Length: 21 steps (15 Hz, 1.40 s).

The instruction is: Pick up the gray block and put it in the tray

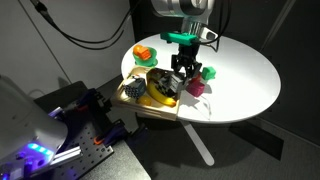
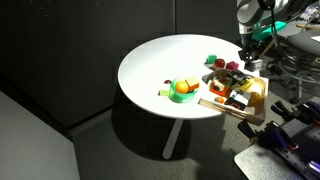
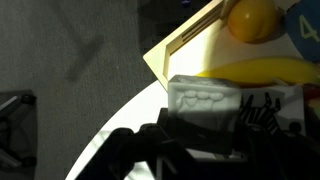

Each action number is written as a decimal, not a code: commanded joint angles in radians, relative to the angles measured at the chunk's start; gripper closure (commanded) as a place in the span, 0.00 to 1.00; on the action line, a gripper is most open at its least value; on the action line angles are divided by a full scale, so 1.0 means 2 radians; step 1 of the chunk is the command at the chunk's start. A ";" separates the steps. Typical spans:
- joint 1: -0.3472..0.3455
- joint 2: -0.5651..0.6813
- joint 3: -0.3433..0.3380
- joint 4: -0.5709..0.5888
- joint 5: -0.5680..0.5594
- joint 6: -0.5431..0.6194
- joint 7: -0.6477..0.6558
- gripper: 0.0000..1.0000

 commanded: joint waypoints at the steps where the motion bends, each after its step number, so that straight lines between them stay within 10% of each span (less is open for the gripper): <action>1: -0.002 -0.039 0.003 -0.061 -0.021 0.035 -0.014 0.69; 9: 0.006 -0.061 -0.005 -0.157 -0.069 0.166 -0.003 0.68; 10: 0.007 -0.062 -0.007 -0.163 -0.074 0.173 0.000 0.19; 15: 0.012 -0.079 -0.008 -0.177 -0.081 0.161 0.006 0.00; 21: 0.010 -0.125 0.007 -0.181 -0.047 0.134 0.009 0.00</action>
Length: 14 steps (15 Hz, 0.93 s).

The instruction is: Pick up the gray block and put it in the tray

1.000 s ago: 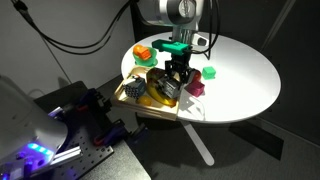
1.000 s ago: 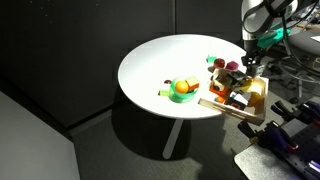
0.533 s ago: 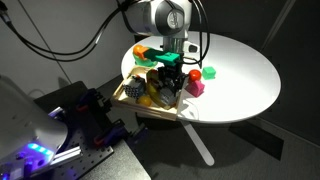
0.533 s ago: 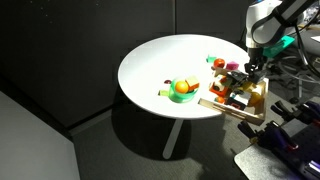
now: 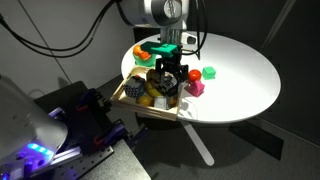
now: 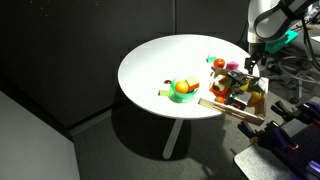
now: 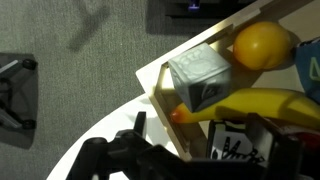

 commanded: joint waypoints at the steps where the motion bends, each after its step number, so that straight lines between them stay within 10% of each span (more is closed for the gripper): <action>1: -0.002 -0.049 0.012 -0.016 0.033 -0.022 0.003 0.00; 14: -0.005 -0.159 0.038 -0.066 0.161 -0.060 -0.029 0.00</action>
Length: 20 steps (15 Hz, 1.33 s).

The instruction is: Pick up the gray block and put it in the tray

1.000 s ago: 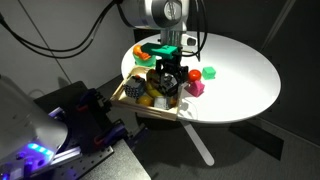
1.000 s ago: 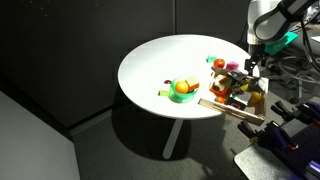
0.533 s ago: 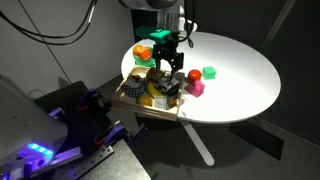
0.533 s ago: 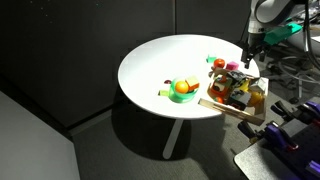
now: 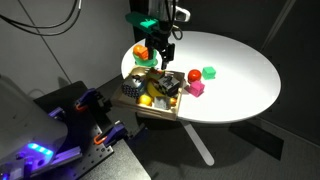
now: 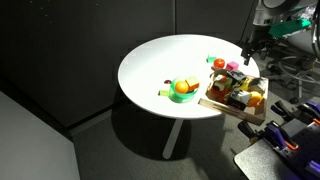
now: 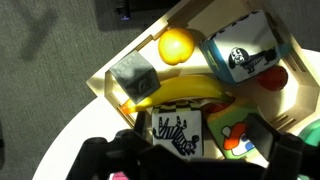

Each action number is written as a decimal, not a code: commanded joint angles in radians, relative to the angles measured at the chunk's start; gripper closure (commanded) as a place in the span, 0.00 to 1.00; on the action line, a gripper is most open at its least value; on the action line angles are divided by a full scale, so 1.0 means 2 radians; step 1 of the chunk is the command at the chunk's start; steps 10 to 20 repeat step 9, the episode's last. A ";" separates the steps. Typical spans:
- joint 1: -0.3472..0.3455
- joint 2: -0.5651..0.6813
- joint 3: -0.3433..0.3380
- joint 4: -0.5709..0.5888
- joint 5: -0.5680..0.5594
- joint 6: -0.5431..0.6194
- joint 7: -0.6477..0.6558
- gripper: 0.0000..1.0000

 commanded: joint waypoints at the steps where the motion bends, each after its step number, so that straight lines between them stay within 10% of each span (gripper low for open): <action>1: -0.005 -0.046 0.004 -0.024 0.017 -0.018 -0.016 0.00; 20: -0.004 -0.036 0.005 -0.018 0.010 -0.010 -0.003 0.00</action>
